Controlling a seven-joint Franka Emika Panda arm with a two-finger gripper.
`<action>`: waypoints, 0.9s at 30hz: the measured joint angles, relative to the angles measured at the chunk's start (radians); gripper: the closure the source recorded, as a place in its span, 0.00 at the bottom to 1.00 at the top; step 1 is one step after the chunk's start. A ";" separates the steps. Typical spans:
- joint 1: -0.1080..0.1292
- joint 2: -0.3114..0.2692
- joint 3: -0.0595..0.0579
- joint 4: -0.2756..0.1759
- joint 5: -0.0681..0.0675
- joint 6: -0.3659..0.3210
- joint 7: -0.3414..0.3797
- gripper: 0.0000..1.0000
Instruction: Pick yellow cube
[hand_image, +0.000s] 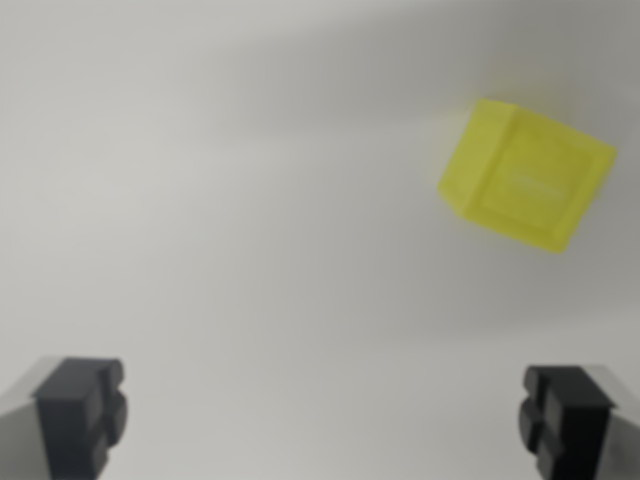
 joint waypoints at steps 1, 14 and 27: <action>-0.002 0.003 0.000 -0.001 0.000 0.004 0.002 0.00; -0.032 0.043 0.000 -0.009 0.001 0.058 0.034 0.00; -0.062 0.087 0.000 -0.011 0.002 0.110 0.066 0.00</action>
